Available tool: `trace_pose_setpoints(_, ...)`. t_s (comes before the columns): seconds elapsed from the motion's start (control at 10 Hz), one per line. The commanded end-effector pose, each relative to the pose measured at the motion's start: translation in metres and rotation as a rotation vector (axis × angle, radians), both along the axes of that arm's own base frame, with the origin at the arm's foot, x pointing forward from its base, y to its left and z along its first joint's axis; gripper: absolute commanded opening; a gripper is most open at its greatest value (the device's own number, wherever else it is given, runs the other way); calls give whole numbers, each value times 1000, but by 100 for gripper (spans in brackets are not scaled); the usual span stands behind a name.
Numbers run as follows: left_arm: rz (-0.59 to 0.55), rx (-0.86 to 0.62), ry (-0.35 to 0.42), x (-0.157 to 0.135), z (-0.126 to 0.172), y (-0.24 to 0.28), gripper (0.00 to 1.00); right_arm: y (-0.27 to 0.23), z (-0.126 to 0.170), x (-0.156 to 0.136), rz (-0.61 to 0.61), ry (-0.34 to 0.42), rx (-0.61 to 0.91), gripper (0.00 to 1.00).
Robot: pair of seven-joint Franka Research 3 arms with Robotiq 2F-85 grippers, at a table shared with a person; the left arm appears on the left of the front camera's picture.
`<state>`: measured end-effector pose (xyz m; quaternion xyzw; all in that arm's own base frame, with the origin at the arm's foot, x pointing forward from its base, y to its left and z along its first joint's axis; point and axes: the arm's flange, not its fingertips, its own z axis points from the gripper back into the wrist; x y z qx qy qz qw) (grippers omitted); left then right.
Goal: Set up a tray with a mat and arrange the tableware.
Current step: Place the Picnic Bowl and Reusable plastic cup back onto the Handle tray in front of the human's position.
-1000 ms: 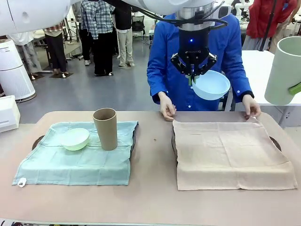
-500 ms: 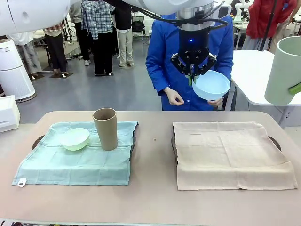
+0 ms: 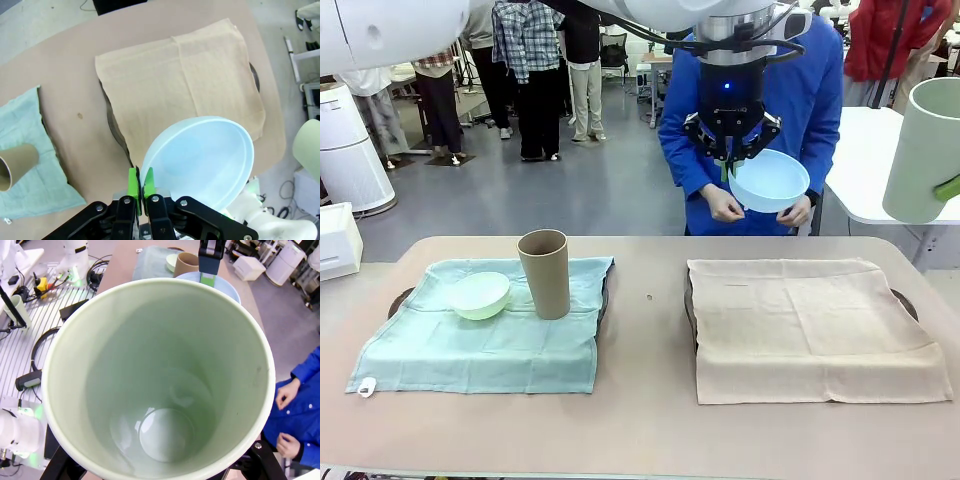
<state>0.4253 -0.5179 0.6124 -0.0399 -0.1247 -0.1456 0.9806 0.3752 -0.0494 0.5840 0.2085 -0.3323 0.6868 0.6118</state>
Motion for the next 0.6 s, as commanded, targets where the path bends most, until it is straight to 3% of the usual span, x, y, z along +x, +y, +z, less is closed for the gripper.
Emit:
trace_pose_setpoints(0.0,-14,-39,23,10,-17,9,4,-6,-13,12,3,30,30,81)
trace_pose_setpoints(0.2,-3,-89,26,22,-47,16,4,-12,-36,31,19,56,84,81)
trace_pose_setpoints(0.5,21,-101,94,37,-97,19,4,-14,-95,56,29,131,108,81)
